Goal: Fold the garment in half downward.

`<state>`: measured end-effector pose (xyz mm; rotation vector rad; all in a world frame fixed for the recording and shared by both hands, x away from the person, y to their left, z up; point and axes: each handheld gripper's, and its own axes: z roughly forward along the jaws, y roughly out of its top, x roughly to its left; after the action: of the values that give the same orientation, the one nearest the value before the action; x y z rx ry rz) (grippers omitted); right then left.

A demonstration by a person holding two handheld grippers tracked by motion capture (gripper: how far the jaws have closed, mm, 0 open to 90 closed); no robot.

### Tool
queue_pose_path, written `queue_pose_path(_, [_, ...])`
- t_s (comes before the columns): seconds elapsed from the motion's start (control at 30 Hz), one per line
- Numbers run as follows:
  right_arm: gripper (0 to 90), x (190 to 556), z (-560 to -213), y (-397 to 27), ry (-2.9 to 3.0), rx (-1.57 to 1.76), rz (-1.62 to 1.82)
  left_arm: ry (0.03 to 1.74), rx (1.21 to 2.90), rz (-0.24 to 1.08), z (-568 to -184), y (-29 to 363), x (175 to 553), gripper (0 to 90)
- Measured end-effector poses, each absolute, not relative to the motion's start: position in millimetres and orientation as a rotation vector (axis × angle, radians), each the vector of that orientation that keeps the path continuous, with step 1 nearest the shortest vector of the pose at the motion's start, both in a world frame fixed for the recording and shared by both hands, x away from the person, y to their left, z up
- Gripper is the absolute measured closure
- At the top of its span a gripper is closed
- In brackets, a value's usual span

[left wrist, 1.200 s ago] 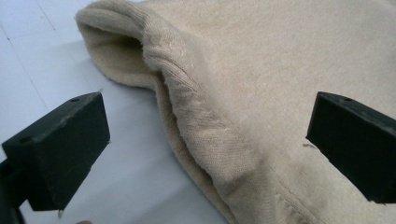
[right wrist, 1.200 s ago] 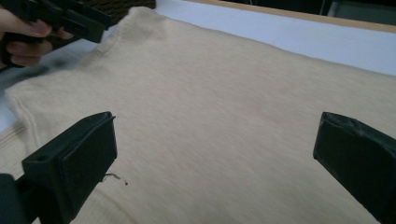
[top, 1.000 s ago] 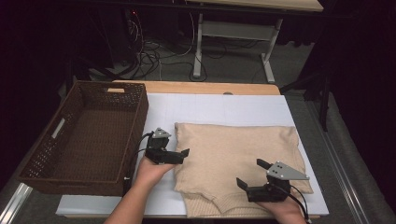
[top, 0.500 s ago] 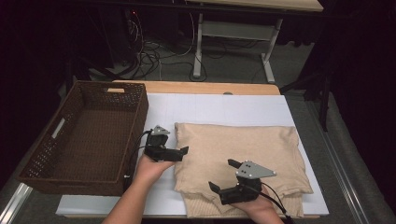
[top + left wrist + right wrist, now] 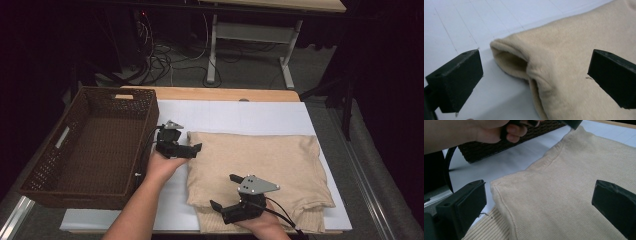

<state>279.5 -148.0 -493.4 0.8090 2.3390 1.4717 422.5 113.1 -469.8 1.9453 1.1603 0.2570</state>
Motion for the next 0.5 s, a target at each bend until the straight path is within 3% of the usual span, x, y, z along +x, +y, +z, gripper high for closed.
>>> queue_pose_path(0.5, [0.0,278,-494,-151,2.340,0.805,1.473,1.263,1.978,0.262,-499,109,470,7.1])
